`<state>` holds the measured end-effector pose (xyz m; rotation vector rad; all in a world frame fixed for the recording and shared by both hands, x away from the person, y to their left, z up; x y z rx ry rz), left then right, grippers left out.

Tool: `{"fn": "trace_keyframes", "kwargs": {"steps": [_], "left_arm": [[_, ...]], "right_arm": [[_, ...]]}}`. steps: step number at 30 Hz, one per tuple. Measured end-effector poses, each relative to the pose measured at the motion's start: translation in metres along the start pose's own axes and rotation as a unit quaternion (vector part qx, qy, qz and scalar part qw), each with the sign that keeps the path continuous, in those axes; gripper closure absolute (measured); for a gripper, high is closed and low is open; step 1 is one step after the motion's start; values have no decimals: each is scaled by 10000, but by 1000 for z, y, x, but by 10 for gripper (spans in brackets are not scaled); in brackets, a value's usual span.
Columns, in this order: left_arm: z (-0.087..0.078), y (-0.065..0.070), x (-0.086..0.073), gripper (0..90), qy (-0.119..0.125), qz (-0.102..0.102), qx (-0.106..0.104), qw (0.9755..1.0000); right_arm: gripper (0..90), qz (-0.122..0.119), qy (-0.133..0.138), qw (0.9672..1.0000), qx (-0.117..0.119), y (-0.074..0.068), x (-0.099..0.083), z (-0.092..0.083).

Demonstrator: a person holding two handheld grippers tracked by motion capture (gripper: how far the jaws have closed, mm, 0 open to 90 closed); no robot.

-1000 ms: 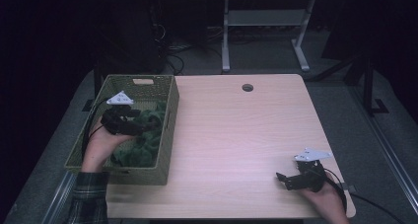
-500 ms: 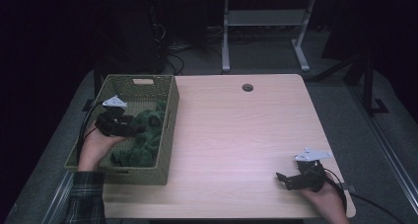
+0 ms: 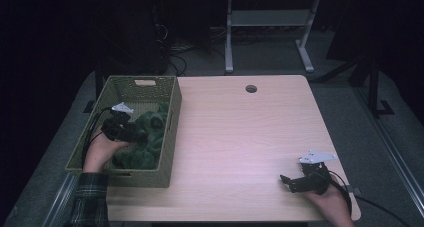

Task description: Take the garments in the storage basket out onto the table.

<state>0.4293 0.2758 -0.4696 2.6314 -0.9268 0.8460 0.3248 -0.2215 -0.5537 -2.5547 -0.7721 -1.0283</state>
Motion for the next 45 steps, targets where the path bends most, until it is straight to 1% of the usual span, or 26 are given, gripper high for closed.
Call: {"fn": "trace_keyframes", "kwargs": {"steps": [2,3,4,5,6,9,11,13,14,16,18,19,20,22,24,25,26,28,29,30,32,35,36,38,39,45], "left_arm": [[6,1,-2,271,-61,-39,-28,10000],[6,1,-2,269,-61,-39,-28,10000],[11,2,-4,264,-140,-52,-41,9999],[13,2,-5,264,-179,-27,-58,9998],[15,3,-6,264,-210,-54,-66,9997],[19,5,-8,265,-315,-32,-67,9995],[21,5,-8,277,-354,-76,-60,9993],[22,5,-9,341,-378,-73,-65,9992],[22,7,-12,397,-489,-45,-154,9987],[23,8,-13,523,-515,-24,-165,9985],[23,9,-15,624,-637,-29,-211,9977],[23,9,-16,672,-675,-56,-252,9974],[23,10,-16,712,-721,-135,-276,9969],[22,10,-17,756,-777,-154,-325,9963],[21,11,-16,774,-769,-165,-329,9964],[21,12,-15,774,-711,-207,-331,9967],[19,11,-14,778,-729,-176,-333,9966],[16,10,-12,783,-676,-179,-317,9970],[13,10,-11,784,-656,-185,-320,9972],[8,10,-8,786,-556,-184,-313,9978],[5,10,-7,786,-514,-176,-336,9980],[-6,13,-1,786,-377,-184,-392,9983],[-13,15,4,786,-259,-197,-403,9987],[-19,16,9,787,-127,-181,-392,9990],[-19,16,9,787,-127,-181,-392,9990],[-40,21,23,790,286,-175,-398,9986]], "right_arm": [[32,2,-1,10000,0,0,0,0],[32,1,-1,10000,1,0,0,0],[32,3,-1,10000,0,0,0,0],[32,9,2,10000,3,0,0,0],[32,2,-1,10000,1,0,0,0],[32,14,0,10000,3,0,0,0],[32,0,0,10000,1,0,0,0],[32,0,0,10000,0,0,0,0],[32,0,0,10000,0,0,0,0],[32,0,-1,10000,0,0,0,0],[32,0,0,10000,0,0,0,0],[32,3,-2,10000,0,0,0,0],[32,2,-1,10000,0,0,0,0],[32,0,-1,10000,0,0,0,0],[32,0,0,10000,0,0,0,0],[32,0,0,10000,0,0,0,0],[32,10,0,10000,3,0,0,0],[32,11,1,10000,3,0,0,0],[32,1,-1,10000,0,0,0,0],[32,2,0,10000,1,0,0,0],[32,9,1,10000,3,0,0,0],[32,1,-1,10000,1,0,0,0],[32,1,-1,10000,0,0,0,0],[32,3,-1,10000,1,0,0,0],[32,3,-1,10000,1,0,0,0],[32,7,2,10000,3,0,0,0]]}}
Point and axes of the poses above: each handheld gripper's, and its own axes: z roughly forward along the jaws, x roughly out of its top, y roughly to its right, the point moved 10 cm from there along z, roughly forward along the jaws, and after that the axes turned 2 degrees about z, right-handed, at the moved point
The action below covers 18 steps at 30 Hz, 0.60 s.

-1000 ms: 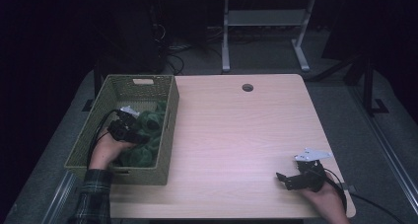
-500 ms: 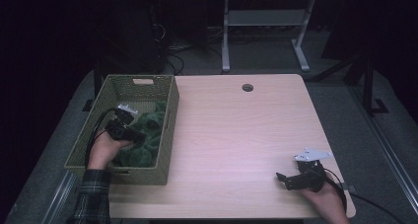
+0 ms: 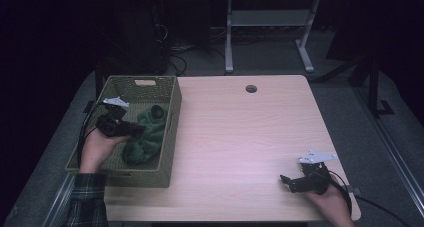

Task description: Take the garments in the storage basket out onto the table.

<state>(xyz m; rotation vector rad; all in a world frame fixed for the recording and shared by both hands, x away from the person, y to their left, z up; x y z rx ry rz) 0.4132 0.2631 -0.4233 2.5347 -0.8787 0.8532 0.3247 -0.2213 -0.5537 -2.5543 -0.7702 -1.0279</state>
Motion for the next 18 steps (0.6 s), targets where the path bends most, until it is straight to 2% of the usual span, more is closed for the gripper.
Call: {"fn": "trace_keyframes", "kwargs": {"steps": [5,11,18], "left_arm": [[-11,5,8,790,63,26,-108,9999],[-21,8,19,790,126,105,-136,9998],[-47,15,48,792,347,213,-146,9991]], "right_arm": [[32,-6,-3,10000,-4,0,0,0],[32,-1,1,10000,0,0,0,0],[32,-5,-3,10000,-4,0,0,0]]}}
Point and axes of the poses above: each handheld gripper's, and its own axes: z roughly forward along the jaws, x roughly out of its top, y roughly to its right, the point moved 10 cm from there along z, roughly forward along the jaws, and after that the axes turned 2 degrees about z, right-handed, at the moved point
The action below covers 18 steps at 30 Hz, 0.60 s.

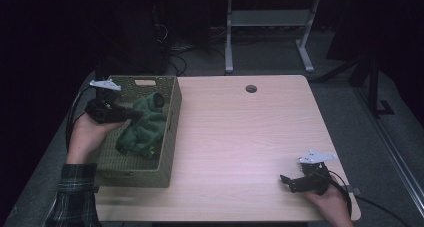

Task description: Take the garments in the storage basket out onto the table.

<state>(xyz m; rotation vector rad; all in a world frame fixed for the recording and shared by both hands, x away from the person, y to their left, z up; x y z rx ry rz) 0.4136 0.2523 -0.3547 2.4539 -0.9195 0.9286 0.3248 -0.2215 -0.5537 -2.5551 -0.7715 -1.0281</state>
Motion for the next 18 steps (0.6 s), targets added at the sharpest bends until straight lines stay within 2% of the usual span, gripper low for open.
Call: {"fn": "trace_keyframes", "kwargs": {"steps": [6,12,18], "left_arm": [[-12,9,18,794,216,92,-127,9996],[-25,19,38,794,433,195,-129,9988],[-29,26,49,794,555,271,-138,9980]], "right_arm": [[32,1,2,10000,0,0,0,0],[32,6,1,10000,-1,0,0,0],[32,0,3,10000,0,0,0,0]]}}
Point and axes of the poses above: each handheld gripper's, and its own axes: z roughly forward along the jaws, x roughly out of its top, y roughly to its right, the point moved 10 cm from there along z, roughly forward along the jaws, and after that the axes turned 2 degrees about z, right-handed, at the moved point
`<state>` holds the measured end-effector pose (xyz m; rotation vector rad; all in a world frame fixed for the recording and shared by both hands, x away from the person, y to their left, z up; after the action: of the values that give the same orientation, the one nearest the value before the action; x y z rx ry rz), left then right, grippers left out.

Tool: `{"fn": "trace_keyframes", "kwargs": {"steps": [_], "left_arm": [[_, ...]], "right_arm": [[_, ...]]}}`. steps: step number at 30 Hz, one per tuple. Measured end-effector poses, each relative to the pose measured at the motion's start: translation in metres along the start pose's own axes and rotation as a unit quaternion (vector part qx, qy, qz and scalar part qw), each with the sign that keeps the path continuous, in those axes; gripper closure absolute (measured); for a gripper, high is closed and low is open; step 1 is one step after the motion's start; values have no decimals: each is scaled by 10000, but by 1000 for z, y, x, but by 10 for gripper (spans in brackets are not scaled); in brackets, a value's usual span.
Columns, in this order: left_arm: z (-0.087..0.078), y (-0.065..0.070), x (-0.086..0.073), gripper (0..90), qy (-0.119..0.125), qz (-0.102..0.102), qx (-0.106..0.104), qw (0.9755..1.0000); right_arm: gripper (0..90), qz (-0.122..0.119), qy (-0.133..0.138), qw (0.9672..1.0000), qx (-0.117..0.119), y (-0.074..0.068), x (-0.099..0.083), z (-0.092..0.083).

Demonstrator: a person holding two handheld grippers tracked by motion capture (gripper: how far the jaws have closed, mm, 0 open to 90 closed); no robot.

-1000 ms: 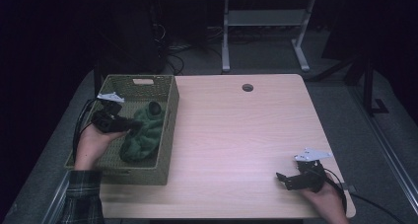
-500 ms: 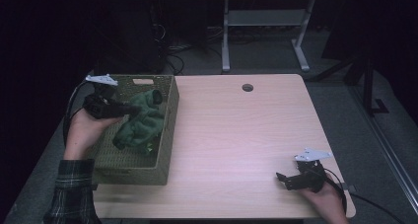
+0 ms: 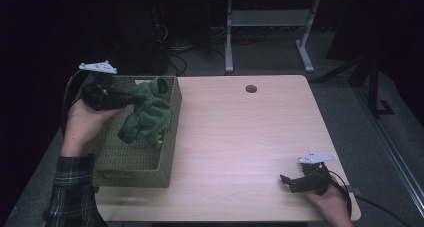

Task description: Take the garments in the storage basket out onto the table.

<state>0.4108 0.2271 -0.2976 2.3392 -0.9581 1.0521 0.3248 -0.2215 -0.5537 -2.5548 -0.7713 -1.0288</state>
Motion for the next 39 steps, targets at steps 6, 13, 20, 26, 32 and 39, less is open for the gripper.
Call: {"fn": "trace_keyframes", "kwargs": {"steps": [6,13,20,26,32,39], "left_arm": [[4,15,17,794,158,124,-127,9997],[13,35,33,794,225,317,-279,9989],[19,52,47,794,274,500,-396,9976],[30,70,59,794,318,675,-536,9958],[48,92,68,795,294,845,-726,9933],[72,121,70,795,220,1034,-988,9895]], "right_arm": [[32,4,-1,10000,-1,0,0,0],[32,7,-3,10000,-2,0,0,0],[32,-2,-2,10000,-1,0,0,0],[32,-3,-1,10000,-1,0,0,0],[32,-3,-2,10000,-1,0,0,0],[32,-3,-1,10000,0,0,0,0]]}}
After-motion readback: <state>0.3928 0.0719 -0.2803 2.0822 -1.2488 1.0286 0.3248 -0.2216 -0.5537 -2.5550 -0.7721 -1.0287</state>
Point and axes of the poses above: each handheld gripper's, and its own axes: z roughly forward along the jaws, x roughly out of its top, y roughly to its right, the point moved 10 cm from there along z, roughly forward along the jaws, and after that the axes turned 2 degrees about z, right-handed, at the moved point
